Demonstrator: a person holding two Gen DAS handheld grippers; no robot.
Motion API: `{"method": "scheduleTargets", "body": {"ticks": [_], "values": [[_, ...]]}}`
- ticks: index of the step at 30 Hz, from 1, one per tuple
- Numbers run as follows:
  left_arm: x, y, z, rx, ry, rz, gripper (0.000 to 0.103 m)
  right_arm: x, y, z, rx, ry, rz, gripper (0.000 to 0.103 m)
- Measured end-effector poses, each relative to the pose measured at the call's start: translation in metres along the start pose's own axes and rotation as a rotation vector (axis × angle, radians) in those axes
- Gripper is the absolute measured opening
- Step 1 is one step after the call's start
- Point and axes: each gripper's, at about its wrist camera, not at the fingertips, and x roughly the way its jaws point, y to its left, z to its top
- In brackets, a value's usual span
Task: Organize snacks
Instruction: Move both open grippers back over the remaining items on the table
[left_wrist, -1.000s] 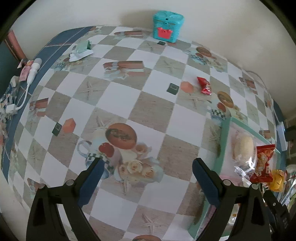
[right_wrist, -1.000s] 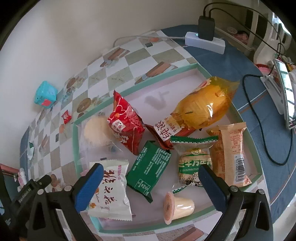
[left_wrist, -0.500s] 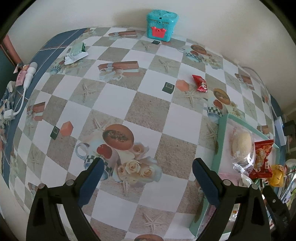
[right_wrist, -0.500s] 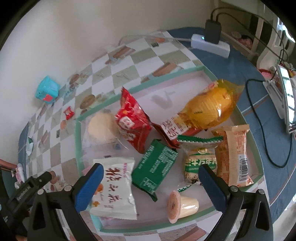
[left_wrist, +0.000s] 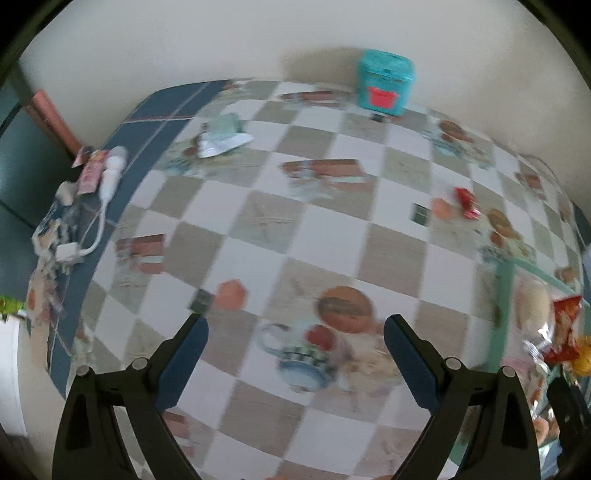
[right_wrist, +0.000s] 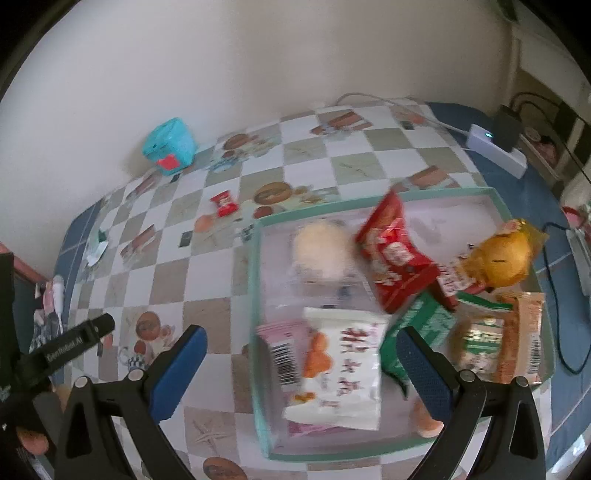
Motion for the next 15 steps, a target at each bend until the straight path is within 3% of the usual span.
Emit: {"method": "scheduleTargets", "body": {"ticks": [15], "values": [[0.02, 0.044, 0.013, -0.098, 0.032, -0.03, 0.096, 0.016, 0.05, 0.002, -0.131, 0.002, -0.024, 0.103]]}}
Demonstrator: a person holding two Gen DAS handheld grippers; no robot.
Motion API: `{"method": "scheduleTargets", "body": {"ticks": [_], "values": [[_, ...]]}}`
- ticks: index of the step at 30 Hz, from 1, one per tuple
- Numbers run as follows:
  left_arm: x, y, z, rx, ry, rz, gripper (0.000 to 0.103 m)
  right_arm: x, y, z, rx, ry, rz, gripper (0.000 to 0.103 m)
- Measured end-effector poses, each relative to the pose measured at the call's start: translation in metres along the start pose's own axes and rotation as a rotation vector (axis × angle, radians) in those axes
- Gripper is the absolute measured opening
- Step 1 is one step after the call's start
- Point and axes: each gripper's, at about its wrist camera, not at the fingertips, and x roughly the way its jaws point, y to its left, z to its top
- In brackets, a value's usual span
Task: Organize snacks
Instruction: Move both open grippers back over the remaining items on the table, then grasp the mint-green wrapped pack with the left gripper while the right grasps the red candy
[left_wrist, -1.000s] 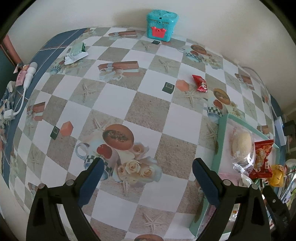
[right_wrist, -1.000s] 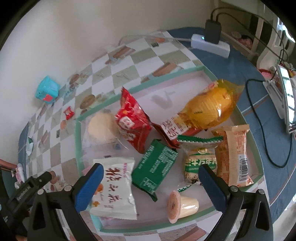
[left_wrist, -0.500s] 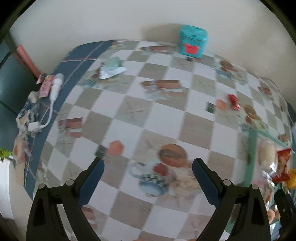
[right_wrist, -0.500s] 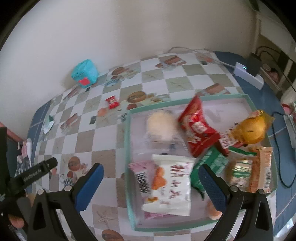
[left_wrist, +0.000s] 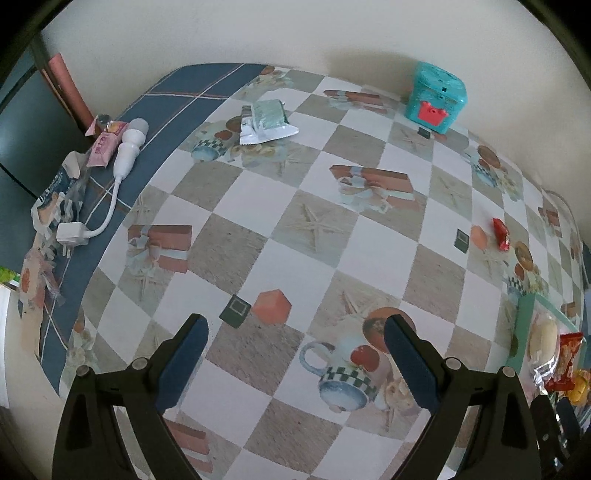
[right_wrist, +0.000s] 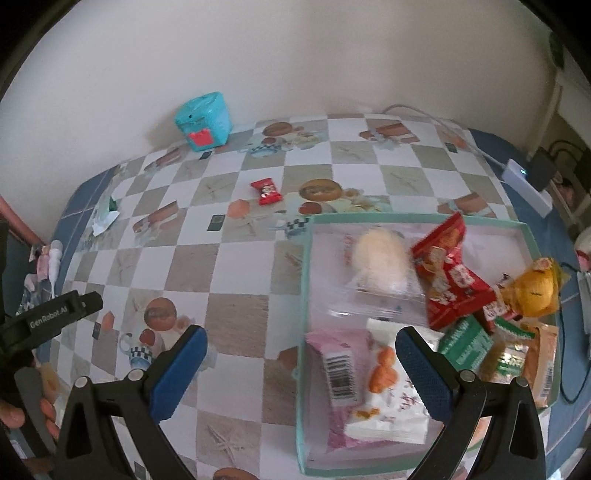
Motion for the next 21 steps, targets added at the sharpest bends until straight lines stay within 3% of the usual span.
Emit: {"method": "scheduleTargets", "body": {"ticks": [14, 21], "values": [[0.022, 0.031, 0.023, -0.068, 0.014, 0.022, 0.096, 0.022, 0.019, 0.035, 0.007, 0.012, 0.024, 0.103], [0.022, 0.042, 0.042, -0.017, -0.057, 0.051, 0.096, 0.031, 0.025, 0.073, 0.002, -0.003, 0.048, 0.103]]}}
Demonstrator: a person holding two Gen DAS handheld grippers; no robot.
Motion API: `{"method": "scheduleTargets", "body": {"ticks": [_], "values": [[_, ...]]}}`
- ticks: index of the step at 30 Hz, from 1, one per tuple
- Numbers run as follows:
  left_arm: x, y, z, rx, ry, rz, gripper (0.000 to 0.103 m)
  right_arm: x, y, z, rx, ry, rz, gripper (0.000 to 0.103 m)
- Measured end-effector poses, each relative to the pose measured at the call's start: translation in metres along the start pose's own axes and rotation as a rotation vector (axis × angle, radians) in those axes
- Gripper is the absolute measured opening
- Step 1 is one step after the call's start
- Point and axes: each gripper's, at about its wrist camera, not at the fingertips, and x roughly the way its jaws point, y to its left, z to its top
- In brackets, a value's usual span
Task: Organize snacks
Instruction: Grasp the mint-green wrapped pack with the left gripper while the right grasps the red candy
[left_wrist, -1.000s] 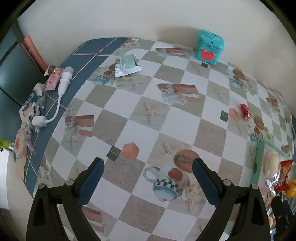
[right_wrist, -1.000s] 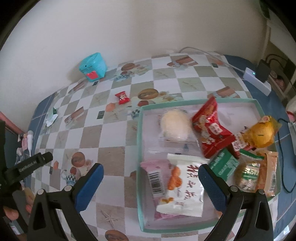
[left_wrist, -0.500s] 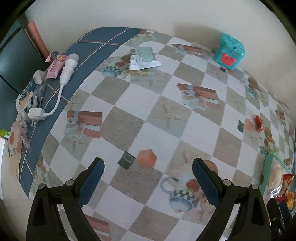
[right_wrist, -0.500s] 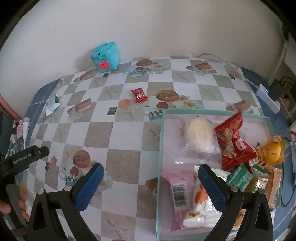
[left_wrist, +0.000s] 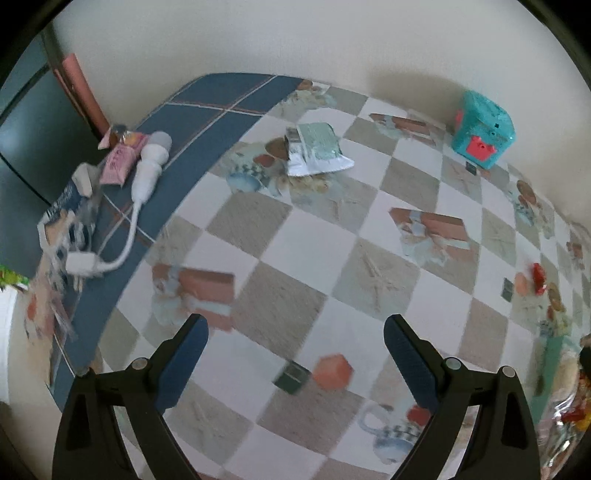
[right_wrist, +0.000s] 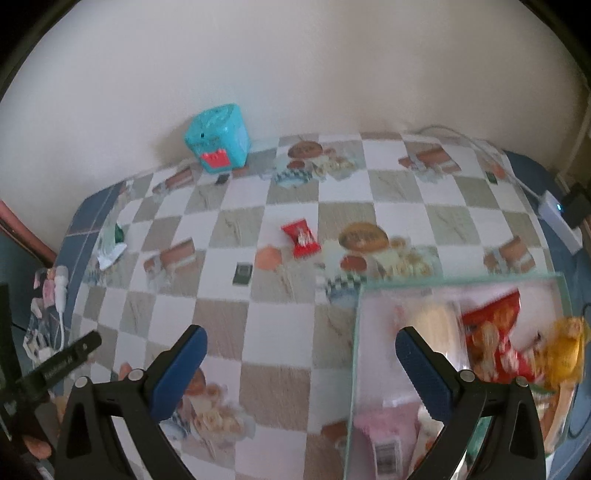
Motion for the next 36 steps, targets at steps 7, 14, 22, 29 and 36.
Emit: {"method": "scheduleTargets", "body": {"ticks": [7, 14, 22, 29, 36], "values": [[0.004, 0.017, 0.032, 0.012, -0.024, -0.068, 0.096, 0.026, 0.003, 0.025, -0.021, 0.062, 0.006, 0.103], [0.014, 0.035, 0.073, 0.064, -0.004, -0.141, 0.096, 0.051, -0.002, 0.051, -0.04, 0.129, -0.006, 0.101], [0.02, 0.04, 0.107, 0.017, 0.002, -0.199, 0.096, 0.074, -0.003, 0.071, -0.077, 0.162, -0.04, 0.079], [0.035, 0.03, 0.134, -0.015, 0.014, -0.189, 0.096, 0.092, 0.003, 0.079, -0.118, 0.187, -0.051, 0.058], [0.071, 0.021, 0.149, -0.043, 0.059, -0.177, 0.096, 0.109, 0.008, 0.082, -0.144, 0.208, -0.06, 0.049]]}}
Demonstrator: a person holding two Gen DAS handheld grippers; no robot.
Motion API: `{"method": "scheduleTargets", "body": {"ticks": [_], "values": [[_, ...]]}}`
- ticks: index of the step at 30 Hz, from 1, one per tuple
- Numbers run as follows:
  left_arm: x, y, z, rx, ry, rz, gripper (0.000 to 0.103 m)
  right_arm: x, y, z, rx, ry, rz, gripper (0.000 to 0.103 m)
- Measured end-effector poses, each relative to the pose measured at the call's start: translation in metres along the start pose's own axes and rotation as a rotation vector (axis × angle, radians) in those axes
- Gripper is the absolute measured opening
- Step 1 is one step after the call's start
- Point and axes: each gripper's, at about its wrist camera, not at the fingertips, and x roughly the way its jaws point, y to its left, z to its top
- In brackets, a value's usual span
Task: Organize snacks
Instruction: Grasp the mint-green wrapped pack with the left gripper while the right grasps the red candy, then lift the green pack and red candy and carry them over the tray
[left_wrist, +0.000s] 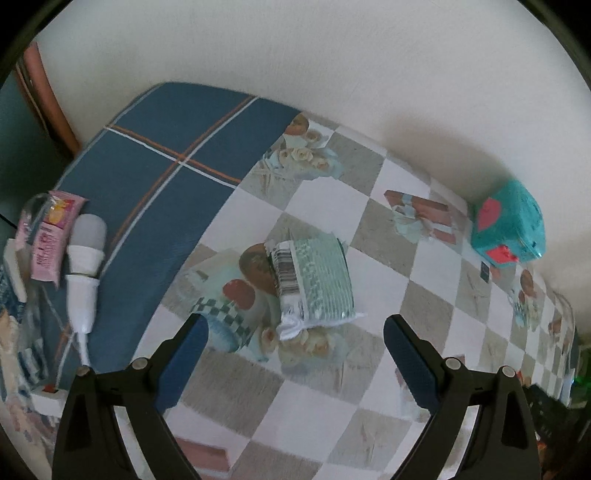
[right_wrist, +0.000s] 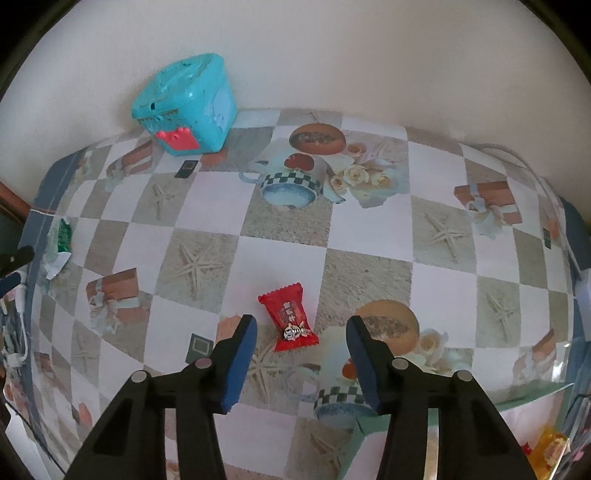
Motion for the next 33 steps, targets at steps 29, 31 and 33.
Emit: {"method": "scheduleTargets", "body": {"ticks": [29, 31, 33], "values": [[-0.005, -0.017, -0.04, -0.033, -0.026, 0.055, 0.05, -0.017, -0.002, -0.027, 0.0, -0.029, -0.001, 0.02], [-0.017, -0.024, -0.056, -0.029, -0.033, 0.077, 0.05, -0.028, -0.002, -0.034, 0.001, -0.04, 0.012, 0.02], [-0.033, -0.031, -0.071, -0.035, -0.057, 0.062, 0.05, -0.044, 0.0, -0.043, 0.004, -0.056, 0.02, 0.02]]}}
